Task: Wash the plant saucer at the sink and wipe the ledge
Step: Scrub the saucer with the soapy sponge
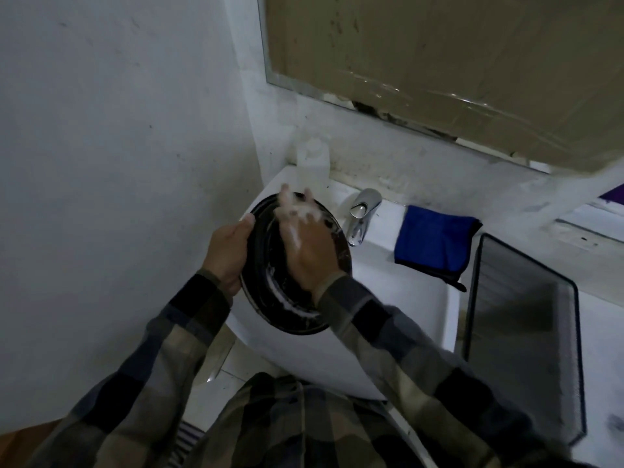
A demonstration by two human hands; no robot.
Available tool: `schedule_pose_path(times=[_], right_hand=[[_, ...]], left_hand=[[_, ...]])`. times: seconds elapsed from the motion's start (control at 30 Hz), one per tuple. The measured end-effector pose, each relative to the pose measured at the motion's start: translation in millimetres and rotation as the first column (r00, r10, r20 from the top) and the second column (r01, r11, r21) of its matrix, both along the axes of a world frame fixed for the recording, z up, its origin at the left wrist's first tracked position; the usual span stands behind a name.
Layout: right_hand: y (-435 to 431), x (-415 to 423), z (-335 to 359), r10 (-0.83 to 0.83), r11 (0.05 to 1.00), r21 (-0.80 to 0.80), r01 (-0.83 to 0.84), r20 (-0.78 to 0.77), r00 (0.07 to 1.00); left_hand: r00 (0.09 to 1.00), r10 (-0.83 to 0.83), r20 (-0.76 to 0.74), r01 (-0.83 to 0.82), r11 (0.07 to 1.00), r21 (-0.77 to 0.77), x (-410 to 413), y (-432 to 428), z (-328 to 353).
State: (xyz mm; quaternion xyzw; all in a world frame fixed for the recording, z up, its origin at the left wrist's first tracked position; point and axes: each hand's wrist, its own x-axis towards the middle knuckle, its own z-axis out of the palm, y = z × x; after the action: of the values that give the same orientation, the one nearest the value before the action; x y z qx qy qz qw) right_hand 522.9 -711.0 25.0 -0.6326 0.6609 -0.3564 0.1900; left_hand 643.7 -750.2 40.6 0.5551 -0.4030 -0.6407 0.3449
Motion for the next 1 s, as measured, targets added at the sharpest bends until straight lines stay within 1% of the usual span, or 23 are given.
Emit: schedule_pose_path(times=[0.03,0.07,0.1,0.13,0.2,0.23,0.27,0.3,0.33,0.37,0.4,0.47,0.53,0.57,0.6,0.67,0.73,0.8,0.83,0.87,0.93,0.97,1.0], right_hand=[[6.0,5.9,-4.9,0.124,0.991,-0.034,-0.127,-0.089,0.988],[9.3,4.1,-6.3,0.194,0.977,-0.056,-0.204,-0.143,0.97],[7.3,-4.2,-8.9,0.185,0.978,-0.07,-0.196,-0.139,0.973],[4.3,-14.8,-14.5,0.115,0.99,-0.065,-0.123,-0.122,0.986],[7.3,-30.6,-15.3,-0.061,0.998,0.017,0.062,-0.043,0.997],[12.3,-33.8,-17.8,-0.104,0.993,0.046,0.108,-0.079,0.991],[21.8,-31.3,-16.7,-0.125,0.989,0.066,0.134,-0.133,0.983],[33.2,-22.0,-17.1,-0.125,0.99,0.042,0.133,-0.165,0.978],[44.7,-7.7,-15.6,-0.105,0.994,-0.008,0.105,-0.141,0.984],[53.2,6.8,-17.7,-0.048,0.998,-0.047,0.042,-0.128,0.991],[57.9,19.9,-16.1,0.022,0.999,-0.032,-0.025,-0.096,0.995],[47.2,33.3,-14.9,0.138,0.99,-0.008,-0.139,-0.085,0.987],[21.7,28.1,-13.5,0.15,0.989,0.017,-0.149,-0.137,0.979],[8.2,20.1,-12.6,0.148,0.989,0.042,-0.143,-0.156,0.977],[-3.0,9.9,-13.6,0.122,0.991,0.071,-0.112,-0.145,0.982],[-10.3,-10.7,-22.4,0.004,0.994,0.11,0.007,-0.106,0.994],[7.0,-15.8,-33.2,-0.088,0.99,0.105,0.097,-0.088,0.992],[35.4,-1.5,-29.6,-0.131,0.983,0.128,0.134,-0.038,0.991],[46.8,11.2,-24.8,-0.084,0.991,0.105,0.087,-0.032,0.996],[55.4,25.2,-18.3,0.003,0.998,0.066,-0.001,-0.027,1.0],[53.1,45.2,-6.9,0.143,0.99,0.013,-0.142,-0.095,0.985],[42.3,46.4,-6.3,0.159,0.987,0.033,-0.155,-0.142,0.977],[29.8,43.2,-1.3,0.141,0.99,0.052,-0.134,-0.17,0.975]], left_hand=[[0.999,-0.006,-0.048,0.008,1.0,0.031,3.8,-1.7,-1.0],[0.997,-0.01,-0.072,0.014,0.999,0.042,6.1,-2.2,-0.1],[0.998,0.004,-0.067,-0.002,0.999,0.038,7.8,-2.9,0.2],[0.998,0.033,-0.056,-0.032,0.999,0.028,8.3,-3.4,0.5],[0.993,0.092,-0.076,-0.09,0.996,0.027,9.6,-3.8,0.1],[0.988,0.121,-0.094,-0.118,0.992,0.037,10.4,-5.1,-1.0],[0.983,0.154,-0.099,-0.149,0.987,0.055,11.6,-6.4,-2.1],[0.976,0.195,-0.099,-0.187,0.979,0.08,14.0,-8.0,-3.5],[0.968,0.229,-0.106,-0.217,0.97,0.107,15.3,-9.5,-4.4],[0.965,0.239,-0.11,-0.224,0.966,0.132,15.7,-10.9,-6.3],[0.969,0.221,-0.11,-0.203,0.968,0.15,14.3,-11.0,-8.0],[0.988,0.126,-0.091,-0.11,0.98,0.165,8.6,-7.5,-7.0],[0.996,0.053,-0.077,-0.042,0.989,0.14,2.7,-4.6,-5.1],[0.997,0.047,-0.061,-0.04,0.993,0.113,0.8,-3.9,-3.2],[0.997,0.062,-0.043,-0.059,0.995,0.083,-0.4,-3.8,-0.4],[0.994,0.108,-0.018,-0.108,0.993,0.04,0.6,-5.6,4.8],[0.99,0.143,-0.006,-0.143,0.989,0.029,4.9,-8.7,5.5],[0.988,0.157,0.008,-0.157,0.987,0.029,8.4,-7.2,4.2],[0.988,0.152,0.014,-0.153,0.987,0.042,8.7,-4.1,3.2],[0.992,0.129,0.009,-0.129,0.99,0.061,7.7,0.1,0.9],[0.998,0.044,-0.037,-0.041,0.995,0.088,4.9,12.6,-3.6],[0.999,-0.006,-0.048,0.01,0.997,0.078,3.5,19.1,-4.7],[0.998,-0.037,-0.045,0.04,0.997,0.064,3.5,23.8,-5.9]])
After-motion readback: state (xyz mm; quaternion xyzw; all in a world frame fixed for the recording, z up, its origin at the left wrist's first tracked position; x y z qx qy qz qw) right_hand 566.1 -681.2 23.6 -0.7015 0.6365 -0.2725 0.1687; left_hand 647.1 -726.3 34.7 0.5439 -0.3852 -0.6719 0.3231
